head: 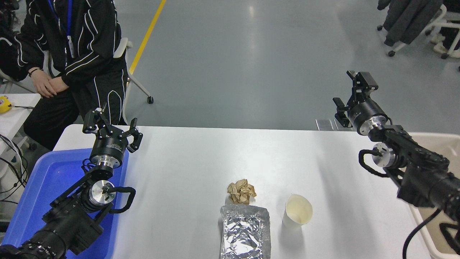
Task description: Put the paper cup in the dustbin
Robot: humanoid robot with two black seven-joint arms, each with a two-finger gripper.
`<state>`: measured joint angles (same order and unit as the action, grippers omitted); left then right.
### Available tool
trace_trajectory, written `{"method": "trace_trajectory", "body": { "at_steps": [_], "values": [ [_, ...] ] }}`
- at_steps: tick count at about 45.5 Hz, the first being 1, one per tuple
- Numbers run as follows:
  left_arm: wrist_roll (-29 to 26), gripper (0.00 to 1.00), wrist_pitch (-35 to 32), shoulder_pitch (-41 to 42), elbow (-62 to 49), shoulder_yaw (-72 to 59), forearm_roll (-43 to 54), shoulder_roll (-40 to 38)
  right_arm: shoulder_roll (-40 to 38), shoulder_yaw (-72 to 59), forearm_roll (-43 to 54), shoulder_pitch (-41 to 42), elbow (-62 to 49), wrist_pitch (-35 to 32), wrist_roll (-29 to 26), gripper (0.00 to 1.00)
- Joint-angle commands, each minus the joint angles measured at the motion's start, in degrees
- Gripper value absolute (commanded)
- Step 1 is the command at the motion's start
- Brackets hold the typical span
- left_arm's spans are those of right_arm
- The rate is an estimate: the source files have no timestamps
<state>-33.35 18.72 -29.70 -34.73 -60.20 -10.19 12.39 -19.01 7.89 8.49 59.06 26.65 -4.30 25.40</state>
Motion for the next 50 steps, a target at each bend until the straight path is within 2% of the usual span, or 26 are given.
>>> {"method": "trace_trajectory", "body": {
  "at_steps": [1, 8, 12, 13, 20, 29, 40, 50],
  "values": [
    [0.04, 1.0, 0.0, 0.0, 0.01, -0.01, 0.0, 0.09, -2.43, -33.53, 1.01, 13.79, 0.41, -4.22, 0.0, 1.0],
    [-0.05, 1.0, 0.0, 0.0, 0.01, -0.01, 0.0, 0.09, -2.26, -46.46, 8.02, 20.91, 2.17, -11.08, 0.18, 0.99],
    [-0.05, 1.0, 0.0, 0.0, 0.01, -0.01, 0.0, 0.0, -2.43, -48.23, 15.93, 24.69, 5.94, -13.28, 0.27, 1.0],
    [0.04, 1.0, 0.0, 0.0, 0.01, -0.01, 0.0, 0.09, -2.52, -48.84, 20.39, 26.7, 8.65, -13.89, 0.35, 1.0],
    [0.04, 1.0, 0.0, 0.0, 0.01, -0.01, 0.0, 0.0, -2.87, -52.36, 37.28, 32.07, 18.68, -13.98, 0.35, 1.0],
    [0.04, 1.0, 0.0, 0.0, 0.01, -0.01, 0.0, 0.0, -1.73, -54.91, 51.88, 35.86, 28.62, -14.07, 0.44, 1.0],
    [0.04, 1.0, 0.0, 0.0, 0.01, -0.01, 0.0, 0.0, 6.09, -55.26, 57.61, 35.51, 31.0, -15.04, 0.44, 1.0],
    [0.04, 1.0, 0.0, 0.0, 0.01, -0.01, 0.0, 0.0, 6.89, -57.11, 60.42, 33.22, 31.0, -15.04, 0.62, 1.0]
  ]
}}
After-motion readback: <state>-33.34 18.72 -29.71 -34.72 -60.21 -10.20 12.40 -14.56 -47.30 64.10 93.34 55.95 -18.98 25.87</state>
